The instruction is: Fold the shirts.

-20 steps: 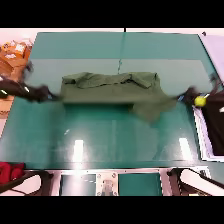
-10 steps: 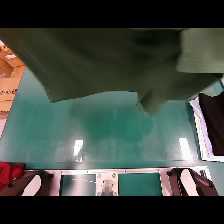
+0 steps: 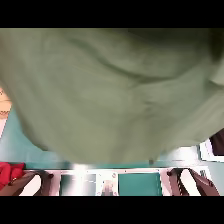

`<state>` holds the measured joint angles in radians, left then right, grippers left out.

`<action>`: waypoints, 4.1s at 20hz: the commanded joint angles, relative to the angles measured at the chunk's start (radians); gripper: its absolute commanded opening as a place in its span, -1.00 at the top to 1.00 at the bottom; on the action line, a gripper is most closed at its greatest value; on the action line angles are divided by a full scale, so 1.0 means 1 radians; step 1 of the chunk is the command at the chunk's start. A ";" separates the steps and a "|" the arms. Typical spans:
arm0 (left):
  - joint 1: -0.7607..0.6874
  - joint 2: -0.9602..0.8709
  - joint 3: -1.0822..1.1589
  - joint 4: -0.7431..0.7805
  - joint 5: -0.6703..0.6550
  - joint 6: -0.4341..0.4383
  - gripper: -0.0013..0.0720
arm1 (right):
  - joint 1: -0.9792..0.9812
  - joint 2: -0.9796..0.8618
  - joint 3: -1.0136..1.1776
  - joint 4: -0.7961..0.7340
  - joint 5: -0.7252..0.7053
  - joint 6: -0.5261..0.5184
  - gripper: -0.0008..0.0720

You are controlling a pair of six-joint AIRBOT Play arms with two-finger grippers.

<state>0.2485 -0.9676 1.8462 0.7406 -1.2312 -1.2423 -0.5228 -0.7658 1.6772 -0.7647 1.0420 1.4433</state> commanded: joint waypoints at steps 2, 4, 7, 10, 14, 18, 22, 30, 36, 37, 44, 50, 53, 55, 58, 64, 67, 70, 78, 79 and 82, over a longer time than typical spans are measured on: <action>-0.057 -0.213 -0.213 -0.078 -0.014 0.116 0.91 | 0.088 -0.189 -0.261 0.023 -0.010 -0.076 0.92; -0.123 -0.346 -0.280 -0.050 0.025 0.154 0.91 | 0.142 -0.316 -0.380 0.023 -0.079 -0.103 0.92; -0.192 -0.557 -0.307 -0.006 0.119 0.151 0.91 | 0.185 -0.554 -0.449 0.024 -0.175 -0.143 0.92; -0.219 -0.721 -0.307 -0.007 0.219 0.150 0.91 | 0.184 -0.769 -0.430 0.041 -0.217 -0.144 0.92; -0.216 -0.819 -0.307 -0.002 0.303 0.118 0.91 | 0.180 -0.956 -0.332 0.042 -0.219 -0.143 0.92; -0.216 -0.841 -0.307 0.070 0.281 0.117 0.91 | 0.164 -0.969 -0.306 -0.003 -0.165 -0.143 0.92; -0.196 -0.841 -0.307 0.132 0.122 0.117 0.91 | 0.109 -0.919 -0.307 -0.142 0.000 -0.142 0.92; -0.208 -0.852 -0.311 0.241 0.106 0.084 0.91 | 0.105 -0.907 -0.372 -0.216 0.037 -0.116 0.92; -0.249 -0.883 -0.311 0.312 0.108 -0.024 0.91 | 0.111 -0.907 -0.387 -0.215 0.037 -0.116 0.92; -0.247 -0.883 -0.307 0.316 0.100 -0.042 0.90 | 0.111 -0.906 -0.384 -0.215 0.044 -0.116 0.79; -0.191 -0.881 -0.069 0.327 -0.233 -0.154 -0.44 | 0.018 -0.883 -0.262 -0.237 0.277 -0.010 0.87; -0.151 -0.860 0.043 0.342 -0.443 -0.227 0.91 | -0.016 -0.634 -0.488 -0.322 0.344 0.058 0.92; -0.206 -0.780 0.001 0.430 -0.487 -0.250 0.92 | -0.016 -0.419 -0.694 -0.488 0.373 0.184 0.92; -0.259 -0.667 -0.106 0.499 -0.452 -0.249 0.92 | -0.016 -0.283 -0.842 -0.572 0.419 0.256 0.89; -0.320 -0.428 -0.390 0.530 -0.316 -0.249 0.92 | -0.015 -0.169 -1.057 -0.571 0.446 0.267 -0.42; -0.328 0.000 -0.972 0.504 -0.047 -0.388 0.90 | -0.015 -0.173 -1.293 -0.499 0.212 0.266 -0.03; -0.328 0.056 -1.134 0.431 0.011 -0.414 -0.77 | -0.007 -0.226 -1.308 -0.457 0.169 0.237 0.01; -0.328 0.055 -1.271 0.327 0.117 -0.436 -1.00 | 0.044 -0.267 -1.308 -0.386 0.092 0.194 0.01; -0.363 0.055 -1.500 0.120 0.417 -0.426 -1.00 | 0.091 -0.284 -1.305 -0.360 0.039 0.193 0.01; -0.402 0.046 -1.513 0.083 0.502 -0.425 -0.99 | 0.091 -0.284 -1.305 -0.360 0.039 0.193 0.01; -0.525 -0.024 -1.519 0.024 0.732 -0.437 -0.98 | 0.091 -0.284 -1.305 -0.360 0.039 0.193 0.01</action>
<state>-0.1947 -0.9463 0.3553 0.8185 -0.7364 -1.6695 -0.4339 -1.0489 0.3725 -1.1210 1.2247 1.6382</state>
